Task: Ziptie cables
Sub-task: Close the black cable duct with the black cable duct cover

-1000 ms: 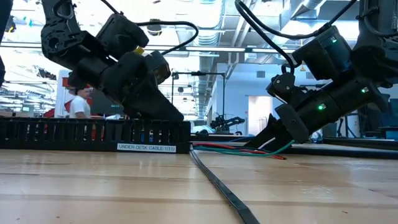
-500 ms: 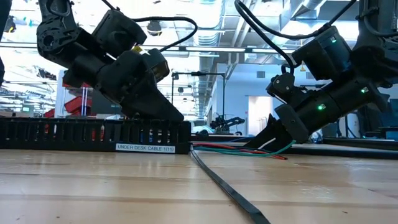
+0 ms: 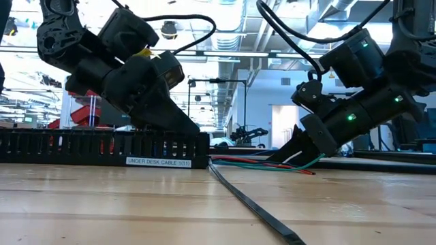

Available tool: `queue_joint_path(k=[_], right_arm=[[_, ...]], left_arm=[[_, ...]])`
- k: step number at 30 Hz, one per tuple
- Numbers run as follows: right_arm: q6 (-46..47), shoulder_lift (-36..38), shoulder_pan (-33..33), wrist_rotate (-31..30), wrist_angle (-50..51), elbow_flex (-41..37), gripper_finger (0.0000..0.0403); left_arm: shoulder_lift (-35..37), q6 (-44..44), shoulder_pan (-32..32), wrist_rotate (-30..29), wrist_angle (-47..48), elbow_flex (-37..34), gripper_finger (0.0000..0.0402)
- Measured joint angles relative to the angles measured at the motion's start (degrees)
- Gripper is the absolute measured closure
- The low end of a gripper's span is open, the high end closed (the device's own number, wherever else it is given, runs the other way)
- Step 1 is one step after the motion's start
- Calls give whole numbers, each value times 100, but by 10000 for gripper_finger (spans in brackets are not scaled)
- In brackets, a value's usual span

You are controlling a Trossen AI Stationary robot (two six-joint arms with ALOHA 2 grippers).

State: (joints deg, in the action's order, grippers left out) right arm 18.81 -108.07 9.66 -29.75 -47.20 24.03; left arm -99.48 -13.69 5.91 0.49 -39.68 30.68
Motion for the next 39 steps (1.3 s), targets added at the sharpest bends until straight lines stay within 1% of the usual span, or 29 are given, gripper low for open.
queue_joint_path(k=[16, 20, 22, 28, 39], right_arm=[[-70, -2, -14, -3, 2, 0, 172], [-72, -2, -14, -5, 2, -2, 172], [-74, -2, -14, -5, 2, -2, 172], [-87, -1, -30, -5, 35, 2, 172], [-85, 4, -45, 0, 81, 4, 172]], left_arm=[[0, 200, 72, -232, -118, -1, 93], [-92, 210, 82, -200, -258, 6, 93], [-142, 204, 106, -170, -158, 6, 93], [-369, 276, 164, -130, -225, 189, 93], [-365, 256, 166, -94, 17, 183, 95]])
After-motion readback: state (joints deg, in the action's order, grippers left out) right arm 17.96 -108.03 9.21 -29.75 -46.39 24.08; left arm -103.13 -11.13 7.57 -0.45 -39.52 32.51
